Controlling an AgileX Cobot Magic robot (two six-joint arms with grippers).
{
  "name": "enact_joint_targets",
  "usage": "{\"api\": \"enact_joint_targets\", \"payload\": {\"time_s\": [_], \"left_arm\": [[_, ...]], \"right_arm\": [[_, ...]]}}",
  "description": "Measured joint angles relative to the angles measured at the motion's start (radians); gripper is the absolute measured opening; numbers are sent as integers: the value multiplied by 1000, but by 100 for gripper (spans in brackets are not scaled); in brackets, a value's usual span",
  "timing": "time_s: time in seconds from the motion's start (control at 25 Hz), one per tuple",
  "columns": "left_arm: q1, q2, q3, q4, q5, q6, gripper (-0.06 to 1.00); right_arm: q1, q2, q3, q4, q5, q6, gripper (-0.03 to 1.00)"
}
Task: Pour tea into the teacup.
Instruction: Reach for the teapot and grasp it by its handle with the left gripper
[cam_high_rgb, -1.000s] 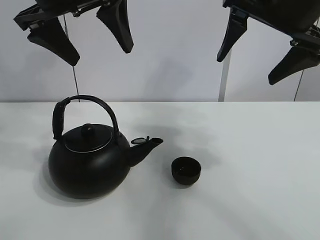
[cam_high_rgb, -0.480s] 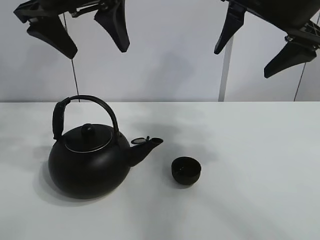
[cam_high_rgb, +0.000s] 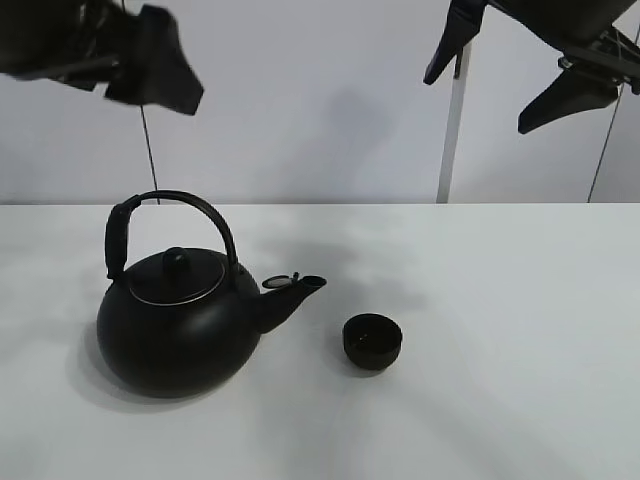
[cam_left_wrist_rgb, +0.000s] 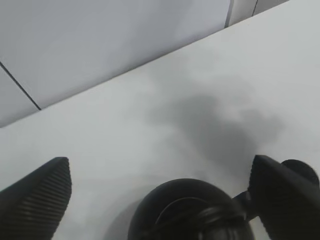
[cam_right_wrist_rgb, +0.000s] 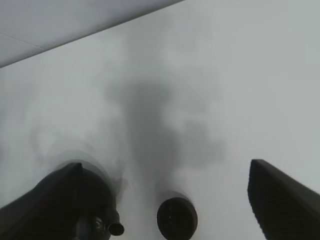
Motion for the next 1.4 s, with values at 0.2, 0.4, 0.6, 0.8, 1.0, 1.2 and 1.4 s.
{"api": "enact_joint_targets", "payload": {"time_s": [0.2, 0.4, 0.6, 0.8, 1.0, 1.2, 1.4], "left_arm": [[47, -108, 368, 86, -464, 15, 69], [86, -59, 599, -8, -809, 56, 69], [92, 51, 629, -39, -976, 89, 69], [112, 180, 629, -42, -1100, 109, 69], [158, 227, 629, -45, -1181, 111, 69], [171, 227, 629, -46, -1191, 111, 69], [171, 238, 629, -46, -1191, 111, 69]], "right_arm": [[0, 0, 0, 1, -43, 0, 61], [0, 0, 0, 2, -68, 0, 61], [0, 0, 0, 4, -91, 0, 61], [0, 0, 0, 4, -92, 0, 61], [0, 0, 0, 4, -93, 0, 61], [0, 0, 0, 4, -104, 0, 61], [0, 0, 0, 4, -104, 0, 61]]}}
